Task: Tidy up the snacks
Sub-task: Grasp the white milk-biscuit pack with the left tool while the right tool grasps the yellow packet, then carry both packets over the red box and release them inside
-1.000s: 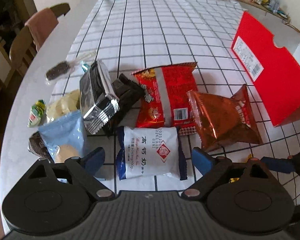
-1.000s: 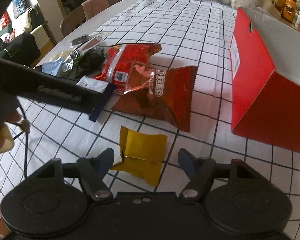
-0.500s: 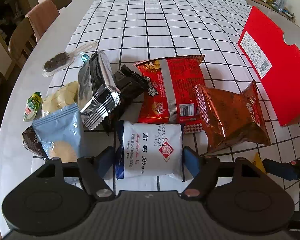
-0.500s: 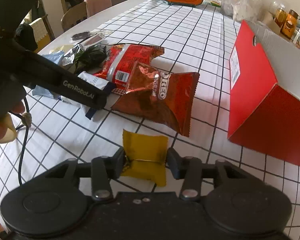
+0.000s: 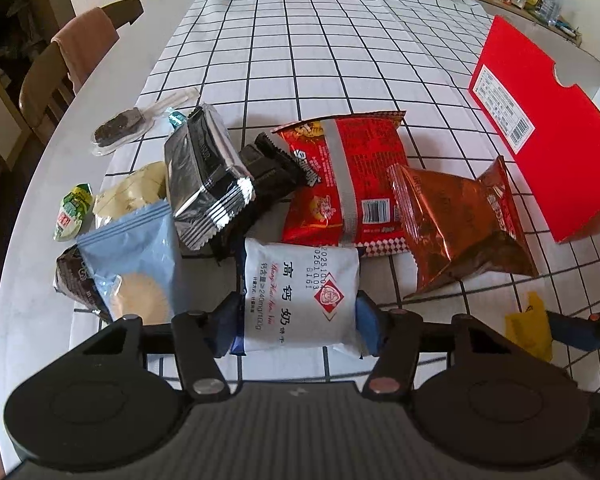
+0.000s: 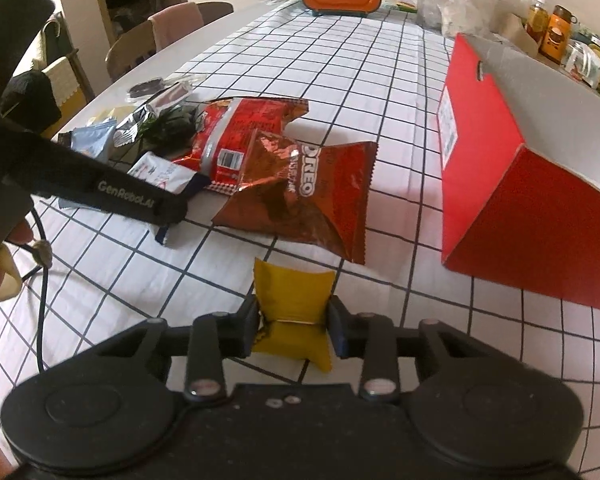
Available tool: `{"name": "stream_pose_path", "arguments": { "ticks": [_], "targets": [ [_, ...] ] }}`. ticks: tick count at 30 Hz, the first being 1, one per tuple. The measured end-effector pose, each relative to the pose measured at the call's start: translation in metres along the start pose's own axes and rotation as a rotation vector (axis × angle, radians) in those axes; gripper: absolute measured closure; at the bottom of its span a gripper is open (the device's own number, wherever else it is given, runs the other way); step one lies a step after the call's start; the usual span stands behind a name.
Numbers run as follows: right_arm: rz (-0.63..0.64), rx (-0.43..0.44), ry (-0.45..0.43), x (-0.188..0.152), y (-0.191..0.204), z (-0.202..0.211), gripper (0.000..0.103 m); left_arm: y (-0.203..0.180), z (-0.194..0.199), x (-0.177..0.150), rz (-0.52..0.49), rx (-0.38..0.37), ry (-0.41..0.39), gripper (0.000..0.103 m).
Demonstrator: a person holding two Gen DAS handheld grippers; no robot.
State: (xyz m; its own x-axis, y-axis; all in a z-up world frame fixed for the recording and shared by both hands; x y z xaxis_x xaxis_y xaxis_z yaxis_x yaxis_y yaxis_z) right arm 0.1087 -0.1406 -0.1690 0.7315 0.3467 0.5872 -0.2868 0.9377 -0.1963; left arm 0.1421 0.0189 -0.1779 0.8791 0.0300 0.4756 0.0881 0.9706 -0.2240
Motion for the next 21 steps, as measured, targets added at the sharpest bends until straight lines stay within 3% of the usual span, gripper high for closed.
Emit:
{"name": "stream_pose_path", "arguments": {
  "ticks": [12, 21],
  "targets": [
    [-0.045, -0.038, -0.040, -0.004, -0.005, 0.030, 0.069, -0.004, 0.029, -0.017, 0.002, -0.032, -0.020, 0.044],
    [-0.111, -0.070, -0.098, 0.002, -0.027, 0.062, 0.069, -0.028, 0.066, -0.014, -0.042, -0.068, -0.080, 0.044]
  ]
}}
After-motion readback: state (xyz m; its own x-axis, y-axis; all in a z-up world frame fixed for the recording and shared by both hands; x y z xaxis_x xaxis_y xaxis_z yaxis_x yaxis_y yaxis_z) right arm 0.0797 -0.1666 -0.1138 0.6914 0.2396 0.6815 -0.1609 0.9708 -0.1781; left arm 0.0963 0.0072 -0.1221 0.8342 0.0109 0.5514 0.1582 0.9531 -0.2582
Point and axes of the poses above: each gripper's, at about its wrist camera, not at the fingertips, and z roughly against the way its jaws point, y to its left, x to its top, the point moved 2 cm from there along -z, roughly the way its jaws point, and after that the axes turned 15 degrees about -x, right-handed, at the moved point
